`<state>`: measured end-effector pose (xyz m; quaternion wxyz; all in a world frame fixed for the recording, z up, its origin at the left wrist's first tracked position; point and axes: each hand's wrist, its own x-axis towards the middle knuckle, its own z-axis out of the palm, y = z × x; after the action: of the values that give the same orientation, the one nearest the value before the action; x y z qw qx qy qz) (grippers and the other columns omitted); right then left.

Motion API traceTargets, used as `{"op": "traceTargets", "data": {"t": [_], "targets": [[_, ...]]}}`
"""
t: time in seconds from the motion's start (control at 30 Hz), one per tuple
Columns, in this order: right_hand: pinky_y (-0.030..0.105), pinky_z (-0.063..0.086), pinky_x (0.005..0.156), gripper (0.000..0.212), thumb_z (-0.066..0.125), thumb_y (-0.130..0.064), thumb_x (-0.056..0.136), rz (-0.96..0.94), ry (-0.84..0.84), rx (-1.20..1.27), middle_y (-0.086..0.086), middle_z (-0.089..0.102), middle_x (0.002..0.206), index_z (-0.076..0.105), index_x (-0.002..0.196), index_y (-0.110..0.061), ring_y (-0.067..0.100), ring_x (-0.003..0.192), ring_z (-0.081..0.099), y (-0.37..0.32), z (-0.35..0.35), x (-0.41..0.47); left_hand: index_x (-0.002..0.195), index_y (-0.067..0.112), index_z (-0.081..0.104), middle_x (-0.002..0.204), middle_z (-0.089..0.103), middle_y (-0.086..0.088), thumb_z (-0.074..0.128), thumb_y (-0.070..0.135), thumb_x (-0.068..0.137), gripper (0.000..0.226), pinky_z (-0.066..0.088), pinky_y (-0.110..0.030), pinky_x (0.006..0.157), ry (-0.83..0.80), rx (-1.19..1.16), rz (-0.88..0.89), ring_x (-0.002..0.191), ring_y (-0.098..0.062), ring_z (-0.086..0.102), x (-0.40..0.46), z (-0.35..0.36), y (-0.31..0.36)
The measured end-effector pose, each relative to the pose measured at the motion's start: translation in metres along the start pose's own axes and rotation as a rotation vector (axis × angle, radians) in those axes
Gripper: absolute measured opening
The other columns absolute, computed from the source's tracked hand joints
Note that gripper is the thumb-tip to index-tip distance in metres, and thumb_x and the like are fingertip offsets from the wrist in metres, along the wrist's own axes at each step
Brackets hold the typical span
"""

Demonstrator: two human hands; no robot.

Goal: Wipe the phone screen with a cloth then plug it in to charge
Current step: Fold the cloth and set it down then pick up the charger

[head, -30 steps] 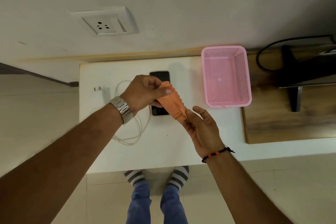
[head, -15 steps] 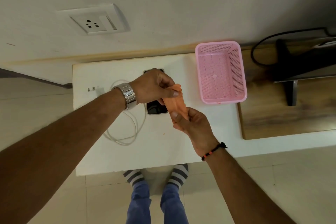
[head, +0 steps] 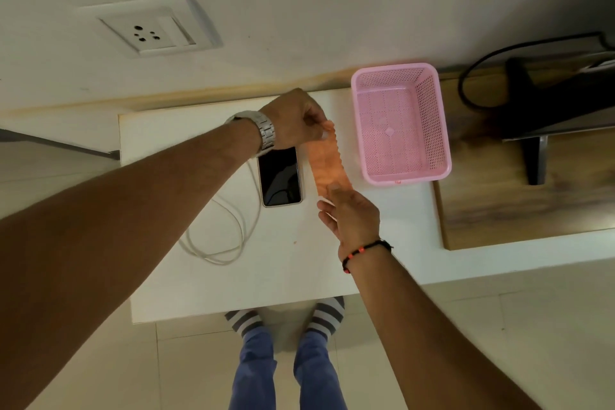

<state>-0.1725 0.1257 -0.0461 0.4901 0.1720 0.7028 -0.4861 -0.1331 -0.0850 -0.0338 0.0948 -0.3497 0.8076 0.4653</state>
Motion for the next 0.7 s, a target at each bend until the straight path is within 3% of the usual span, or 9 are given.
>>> {"op": "traceTargets", "data": {"t": [0.07, 0.13, 0.23, 0.3, 0.37, 0.5, 0.57, 0.63, 0.7], "targets": [[0.030, 0.064, 0.067, 0.021, 0.078, -0.032, 0.084, 0.024, 0.070, -0.115, 0.004, 0.074, 0.083, 0.071, 0.086, -0.013, 0.017, 0.071, 0.071, -0.004, 0.002, 0.007, 0.134, 0.019, 0.066, 0.120, 0.068, 0.003, 0.080, 0.034, 0.086, 0.052, 0.050, -0.027, 0.095, 0.022, 0.202, 0.033, 0.110, -0.017, 0.065, 0.008, -0.002, 0.004], [0.034, 0.064, 0.069, 0.025, 0.075, -0.030, 0.086, 0.033, 0.111, -0.220, 0.005, 0.068, 0.071, 0.065, 0.072, -0.013, 0.017, 0.062, 0.067, -0.004, 0.001, 0.010, 0.142, 0.016, 0.056, 0.133, 0.061, -0.006, 0.075, 0.026, 0.090, 0.056, 0.045, -0.031, 0.100, 0.104, 0.325, 0.071, 0.122, -0.025, 0.057, 0.010, -0.002, 0.007], [0.028, 0.062, 0.063, 0.012, 0.064, -0.010, 0.089, -0.019, 0.051, -0.182, 0.011, 0.071, 0.082, 0.067, 0.077, -0.011, 0.019, 0.067, 0.067, -0.005, 0.004, 0.007, 0.117, 0.014, 0.069, 0.116, 0.068, -0.008, 0.061, 0.011, 0.090, 0.028, 0.049, -0.032, 0.086, 0.199, 0.327, 0.144, 0.105, -0.027, 0.063, 0.006, 0.003, 0.012], [0.029, 0.062, 0.072, 0.013, 0.063, -0.009, 0.091, -0.085, 0.013, -0.118, 0.010, 0.074, 0.090, 0.069, 0.081, -0.015, 0.021, 0.081, 0.070, -0.011, 0.012, 0.008, 0.103, 0.016, 0.074, 0.109, 0.072, -0.003, 0.054, 0.007, 0.090, 0.026, 0.053, -0.033, 0.084, 0.107, 0.306, 0.123, 0.099, -0.024, 0.067, 0.004, 0.009, 0.014], [0.036, 0.060, 0.086, 0.009, 0.063, -0.010, 0.094, -0.088, -0.040, -0.021, 0.012, 0.075, 0.101, 0.072, 0.091, -0.012, 0.024, 0.095, 0.071, -0.019, 0.022, 0.012, 0.101, 0.018, 0.074, 0.111, 0.070, 0.001, 0.052, 0.005, 0.091, 0.028, 0.056, -0.038, 0.088, -0.029, 0.331, 0.085, 0.100, -0.022, 0.066, 0.006, 0.017, 0.012], [0.039, 0.057, 0.093, 0.025, 0.056, -0.001, 0.096, 0.068, -0.082, 0.180, 0.027, 0.067, 0.120, 0.065, 0.119, 0.004, 0.039, 0.110, 0.067, -0.025, 0.031, 0.030, 0.108, 0.017, 0.071, 0.109, 0.064, 0.000, 0.052, 0.004, 0.094, 0.028, 0.053, -0.038, 0.086, -0.141, 0.460, 0.077, 0.103, -0.025, 0.062, 0.019, 0.029, 0.005], [0.030, 0.058, 0.088, 0.024, 0.042, 0.002, 0.098, 0.126, -0.114, 0.214, 0.031, 0.068, 0.098, 0.066, 0.101, 0.005, 0.041, 0.090, 0.071, -0.022, 0.029, 0.039, 0.113, 0.017, 0.068, 0.115, 0.062, -0.003, 0.052, 0.003, 0.092, 0.030, 0.051, -0.041, 0.088, -0.154, 0.528, 0.095, 0.106, -0.027, 0.059, 0.025, 0.031, 0.005], [0.019, 0.046, 0.058, 0.033, 0.034, 0.005, 0.098, 0.147, -0.123, 0.243, 0.012, 0.056, 0.065, 0.054, 0.076, -0.008, 0.021, 0.053, 0.053, -0.018, 0.029, 0.048, 0.114, 0.018, 0.064, 0.117, 0.060, -0.004, 0.053, 0.004, 0.091, 0.029, 0.047, -0.040, 0.088, -0.156, 0.603, 0.116, 0.108, -0.027, 0.056, 0.029, 0.033, 0.005], [0.019, 0.043, 0.050, 0.031, 0.036, 0.005, 0.095, 0.144, -0.090, 0.173, 0.003, 0.054, 0.059, 0.052, 0.074, -0.012, 0.015, 0.048, 0.046, -0.015, 0.032, 0.058, 0.114, 0.019, 0.062, 0.119, 0.058, -0.006, 0.054, 0.007, 0.090, 0.028, 0.042, -0.039, 0.086, -0.131, 0.680, 0.126, 0.110, -0.028, 0.054, 0.032, 0.038, 0.003]]}}
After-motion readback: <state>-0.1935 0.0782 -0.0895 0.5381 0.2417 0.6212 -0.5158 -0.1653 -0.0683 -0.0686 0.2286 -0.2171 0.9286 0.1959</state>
